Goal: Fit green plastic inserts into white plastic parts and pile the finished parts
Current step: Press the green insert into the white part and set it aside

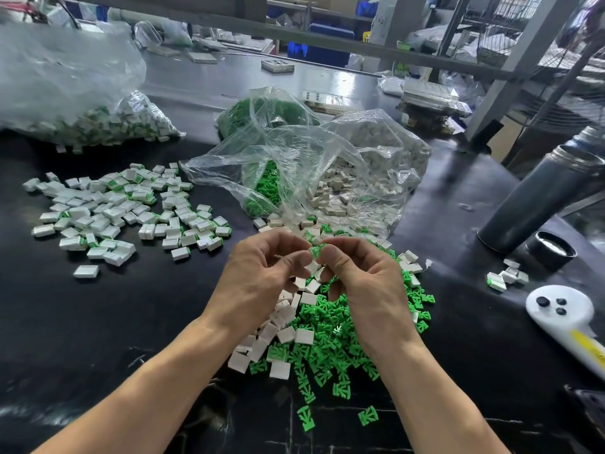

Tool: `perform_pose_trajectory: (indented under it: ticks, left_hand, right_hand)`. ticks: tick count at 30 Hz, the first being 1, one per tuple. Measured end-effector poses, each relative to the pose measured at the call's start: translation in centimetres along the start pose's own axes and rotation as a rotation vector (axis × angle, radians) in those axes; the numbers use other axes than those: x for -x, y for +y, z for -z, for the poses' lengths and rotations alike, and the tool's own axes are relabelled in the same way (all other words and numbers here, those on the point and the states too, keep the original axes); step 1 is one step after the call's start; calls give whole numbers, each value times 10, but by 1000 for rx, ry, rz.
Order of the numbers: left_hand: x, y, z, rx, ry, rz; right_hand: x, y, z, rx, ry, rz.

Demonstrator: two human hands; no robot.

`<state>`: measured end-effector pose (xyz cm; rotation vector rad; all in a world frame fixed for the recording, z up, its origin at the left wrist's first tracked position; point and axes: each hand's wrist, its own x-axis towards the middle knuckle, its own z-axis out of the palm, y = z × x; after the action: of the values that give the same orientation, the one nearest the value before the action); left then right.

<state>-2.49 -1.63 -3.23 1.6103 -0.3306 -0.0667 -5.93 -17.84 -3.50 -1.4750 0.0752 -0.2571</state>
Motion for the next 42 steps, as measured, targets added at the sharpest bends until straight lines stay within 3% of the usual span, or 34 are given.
perform_pose_trajectory:
  ticks: [18,29,42]
  left_hand:
    - [1,-3,-1,-25,28,-38]
    - [1,-3,-1,-64,24,-45]
    - [3,1,-1,-87,48,-57]
  right_hand:
    - [1,-4,-1,-102,78,20]
    - [3,-3,0,154,29,116]
    - [6,-7,-2,167,31,131]
